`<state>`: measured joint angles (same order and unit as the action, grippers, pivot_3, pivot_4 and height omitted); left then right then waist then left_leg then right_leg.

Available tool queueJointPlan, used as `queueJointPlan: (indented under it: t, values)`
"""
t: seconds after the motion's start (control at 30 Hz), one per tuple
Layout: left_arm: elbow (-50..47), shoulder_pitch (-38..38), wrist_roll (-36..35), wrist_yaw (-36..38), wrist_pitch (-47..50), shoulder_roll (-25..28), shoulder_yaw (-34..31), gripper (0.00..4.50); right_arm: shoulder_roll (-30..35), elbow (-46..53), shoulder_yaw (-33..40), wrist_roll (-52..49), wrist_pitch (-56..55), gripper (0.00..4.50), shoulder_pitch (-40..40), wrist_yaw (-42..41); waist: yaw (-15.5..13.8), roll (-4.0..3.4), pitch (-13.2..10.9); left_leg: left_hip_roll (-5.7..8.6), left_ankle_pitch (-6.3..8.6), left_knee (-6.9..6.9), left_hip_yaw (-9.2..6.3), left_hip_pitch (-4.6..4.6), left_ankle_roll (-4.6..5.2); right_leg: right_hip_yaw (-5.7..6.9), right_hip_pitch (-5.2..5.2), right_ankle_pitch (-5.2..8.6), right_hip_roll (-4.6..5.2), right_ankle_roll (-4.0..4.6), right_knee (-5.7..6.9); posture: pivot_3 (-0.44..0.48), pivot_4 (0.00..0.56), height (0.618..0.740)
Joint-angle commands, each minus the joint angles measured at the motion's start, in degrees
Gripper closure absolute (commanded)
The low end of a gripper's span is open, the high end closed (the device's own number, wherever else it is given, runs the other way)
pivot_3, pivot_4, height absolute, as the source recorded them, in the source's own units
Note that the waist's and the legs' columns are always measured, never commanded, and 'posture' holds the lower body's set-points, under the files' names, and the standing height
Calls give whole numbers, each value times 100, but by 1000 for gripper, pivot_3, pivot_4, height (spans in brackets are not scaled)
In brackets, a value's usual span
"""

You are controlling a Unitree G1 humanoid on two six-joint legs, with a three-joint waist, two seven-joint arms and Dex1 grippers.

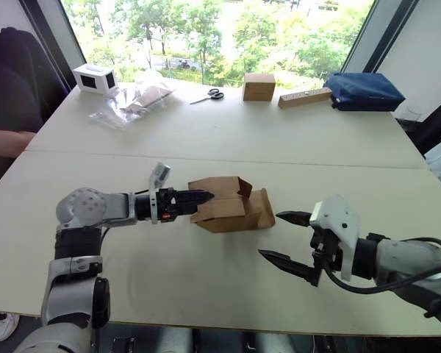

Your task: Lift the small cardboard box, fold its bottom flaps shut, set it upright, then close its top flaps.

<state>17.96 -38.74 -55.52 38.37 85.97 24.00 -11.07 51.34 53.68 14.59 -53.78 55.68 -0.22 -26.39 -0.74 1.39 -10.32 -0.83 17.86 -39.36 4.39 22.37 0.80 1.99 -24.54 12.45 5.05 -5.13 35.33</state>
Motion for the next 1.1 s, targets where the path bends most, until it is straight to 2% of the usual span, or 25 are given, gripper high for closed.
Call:
queueJointPlan:
  t: [0.03, 0.07, 0.1, 0.27, 0.53, 0.63, 0.83, 0.87, 1.0, 1.1]
  values:
    - [124, -169, 110, 323, -195, -9, 137, 524, 94, 173, 195, -69, -79, 0, 91, 41, 2, 0, 0, 0, 0, 0, -1, 0, 0, 0, 0, 0, 0, 0, 0, 0, 150, 740]
    - [204, -212, 141, 366, -235, -24, 154, 643, 96, 181, 185, -64, -93, 0, 118, 53, 4, 0, 0, -1, 0, 0, -1, 0, 0, 0, 0, 0, -1, 0, 1, 0, 150, 740]
    - [291, -261, 181, 413, -273, -39, 166, 1110, 89, 197, 158, -60, -102, 0, 134, 82, 4, 0, 0, -1, 0, 0, -1, 0, 0, 0, 0, 0, -2, 0, 1, 0, 150, 740]
    - [544, -367, 379, 638, -441, -93, 257, 1110, -121, 164, 142, -273, -174, 0, 62, 335, 4, 0, 0, -1, 0, 0, -2, 0, 1, 0, 0, 0, -1, 0, 0, 0, 150, 740]
    - [668, -405, 642, 892, -719, -185, 389, 1110, -26, 140, 44, -422, -166, 0, -91, 523, 1, 1, 1, -1, 0, 0, -2, 1, 1, 0, 0, 0, 0, 1, 0, 0, 150, 740]
    - [653, -393, 689, 860, -769, -278, 335, 1925, -18, 118, -31, -421, -172, 0, -159, 572, 0, 1, 1, -2, 1, 0, -2, 1, 2, 0, 0, 0, 0, 1, -1, 0, 150, 740]
    - [627, -446, 682, 843, -715, -429, 252, 4303, -70, 122, -166, -395, -193, 0, -175, 675, -3, 1, 1, -2, 1, 0, -2, 1, 2, 0, 0, 0, 0, 0, -1, 0, 150, 740]
    - [620, -446, 686, 839, -717, -450, 242, 4480, -76, 126, -181, -389, -199, 0, -156, 687, -5, 1, 1, -1, 1, 0, -3, 2, 2, 0, 0, 0, 0, 0, -1, 0, 150, 740]
    - [314, -361, 583, 1118, -839, -431, 246, 4480, -132, 98, -159, -463, -241, 0, -73, 725, 1, 3, 1, 0, 2, 0, -2, 2, 4, 0, 0, 0, 1, 0, -2, 0, 150, 740]
    - [79, -371, 676, 1502, -1214, -174, 302, 4480, -576, -169, 92, -808, -502, 0, -97, 969, 2, 2, 1, -3, 2, 0, -3, 3, 3, 1, 0, 0, 0, 0, -3, 0, 150, 740]
